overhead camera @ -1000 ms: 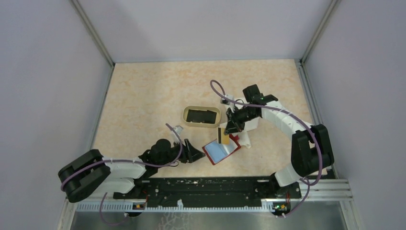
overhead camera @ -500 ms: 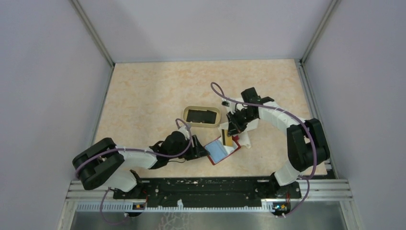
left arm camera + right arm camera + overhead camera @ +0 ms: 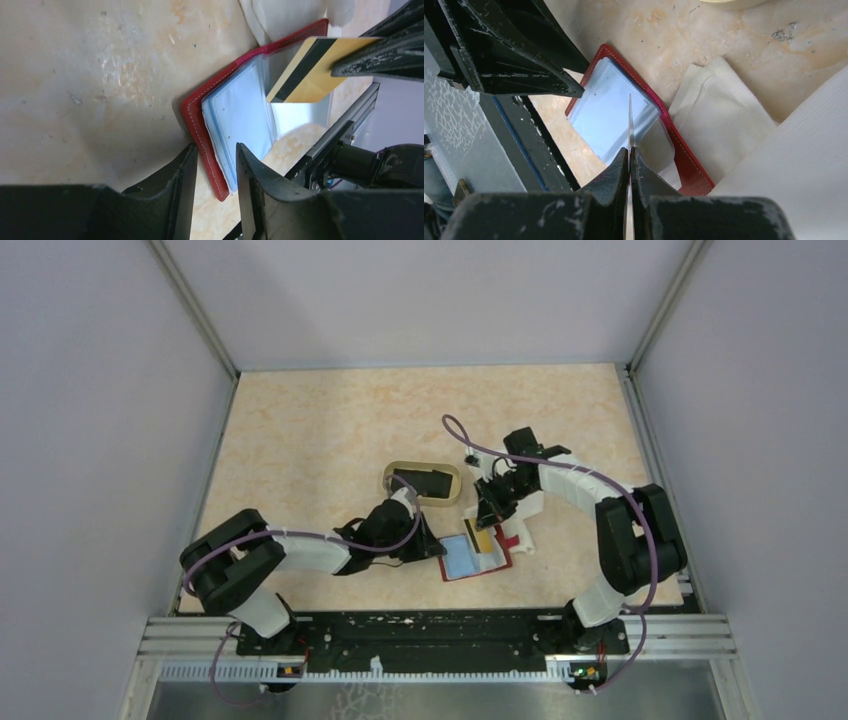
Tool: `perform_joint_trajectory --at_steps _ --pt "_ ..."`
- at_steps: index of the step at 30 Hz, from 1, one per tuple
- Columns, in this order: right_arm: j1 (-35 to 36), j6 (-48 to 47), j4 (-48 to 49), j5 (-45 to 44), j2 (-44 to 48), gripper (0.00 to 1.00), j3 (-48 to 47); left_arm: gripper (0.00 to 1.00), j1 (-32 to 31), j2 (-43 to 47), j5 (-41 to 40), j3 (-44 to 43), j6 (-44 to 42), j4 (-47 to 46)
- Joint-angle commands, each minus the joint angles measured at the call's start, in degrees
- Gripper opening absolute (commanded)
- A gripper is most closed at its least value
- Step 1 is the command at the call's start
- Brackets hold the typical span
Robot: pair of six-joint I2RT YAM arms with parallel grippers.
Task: Put the credit cards into the card holder
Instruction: Insert the credit card into the card holder.
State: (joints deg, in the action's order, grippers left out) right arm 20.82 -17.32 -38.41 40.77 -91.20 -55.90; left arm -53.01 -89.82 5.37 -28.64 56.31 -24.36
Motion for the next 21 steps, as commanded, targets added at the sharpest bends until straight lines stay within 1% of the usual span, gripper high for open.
perform_joint_trajectory --at_steps 1,5,8,11,14,15,19,21 --pt "-0.8 0.7 -1.0 2.7 -0.2 0.0 0.5 0.41 -0.1 -2.2 -6.9 -2.1 -3.8 8.3" --pt "-3.6 1.3 0.1 2.6 2.7 0.0 1.2 0.42 -0.1 -0.7 -8.5 -3.0 -5.4 9.8" --pt "-4.8 1.9 1.0 4.5 6.4 0.0 2.4 0.42 -0.1 2.5 -8.9 -1.4 -6.7 8.7" --pt "-5.3 3.4 2.6 7.1 9.5 0.0 3.7 0.43 -0.1 7.0 -8.6 2.2 -8.2 4.4" --pt "-6.2 3.8 4.0 11.8 11.6 0.0 4.3 0.46 -0.1 12.7 -6.0 7.2 -12.0 -4.4" --pt "-6.7 3.9 4.5 14.5 12.0 0.0 4.4 0.49 -0.1 14.5 -4.4 9.0 -13.6 -8.2" --pt "-8.5 2.3 5.1 26.2 13.5 0.0 4.2 0.76 -0.1 19.5 2.8 14.5 -21.1 -23.8" --pt "-8.9 0.7 5.1 30.8 14.5 0.0 4.2 0.87 -0.1 20.7 6.4 16.2 -24.0 -31.0"
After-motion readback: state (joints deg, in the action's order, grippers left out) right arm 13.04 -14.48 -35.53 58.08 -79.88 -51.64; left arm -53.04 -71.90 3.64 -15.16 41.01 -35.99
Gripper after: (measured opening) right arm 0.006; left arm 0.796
